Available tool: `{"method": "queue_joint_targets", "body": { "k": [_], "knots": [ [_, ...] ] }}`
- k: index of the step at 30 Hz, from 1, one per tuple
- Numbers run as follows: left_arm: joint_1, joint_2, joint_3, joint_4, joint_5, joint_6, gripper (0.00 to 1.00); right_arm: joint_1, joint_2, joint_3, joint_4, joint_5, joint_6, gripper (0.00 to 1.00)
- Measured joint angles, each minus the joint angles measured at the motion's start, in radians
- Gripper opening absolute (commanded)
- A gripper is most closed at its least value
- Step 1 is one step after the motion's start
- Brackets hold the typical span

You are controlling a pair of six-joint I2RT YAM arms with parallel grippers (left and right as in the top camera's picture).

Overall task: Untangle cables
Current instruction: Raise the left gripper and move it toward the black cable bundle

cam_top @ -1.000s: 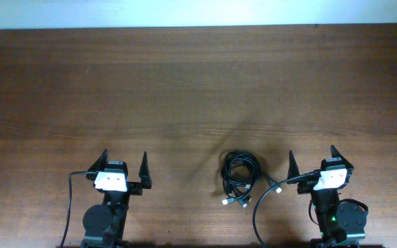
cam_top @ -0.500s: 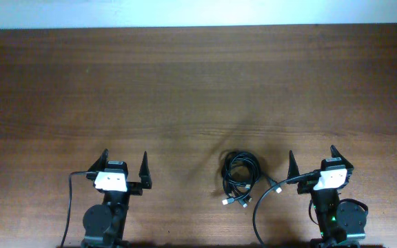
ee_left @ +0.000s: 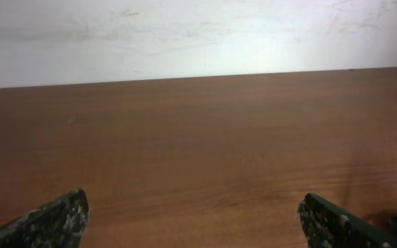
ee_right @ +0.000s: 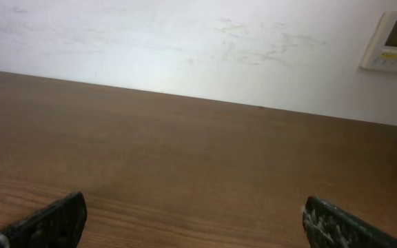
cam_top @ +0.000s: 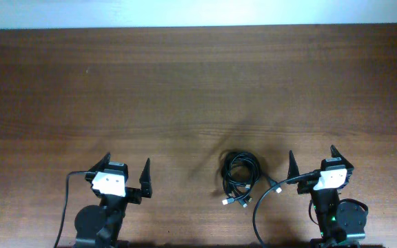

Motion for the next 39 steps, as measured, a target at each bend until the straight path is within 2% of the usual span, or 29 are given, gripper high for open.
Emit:
{"method": "queue_joint_targets", "body": {
  "k": [5, 12, 19, 26, 29, 39],
  "knots": [
    [0.000, 0.124, 0.107, -0.050, 0.018, 0.007, 0.99, 0.000, 0.000, 0.000, 0.000, -0.002, 0.000, 0.99],
    [0.000, 0.418, 0.313, -0.159, 0.056, 0.050, 0.99, 0.000, -0.002, 0.000, 0.000, -0.002, 0.001, 0.99],
    [0.001, 0.687, 0.442, -0.227, 0.114, 0.082, 0.99, 0.000, -0.002, 0.000, 0.000, -0.002, 0.000, 0.99],
    [0.001, 0.957, 0.624, -0.387, 0.150, 0.128, 0.99, 0.000, -0.002, 0.000, 0.000, -0.002, 0.000, 0.99],
    [0.001, 1.005, 0.645, -0.400, 0.165, 0.132, 0.99, 0.000, -0.002, 0.000, 0.000, -0.002, 0.001, 0.99],
    [0.001, 1.006, 0.649, -0.438, 0.179, 0.134, 0.99, 0.000, -0.002, 0.000, 0.000, -0.002, 0.001, 0.99]
  ]
}}
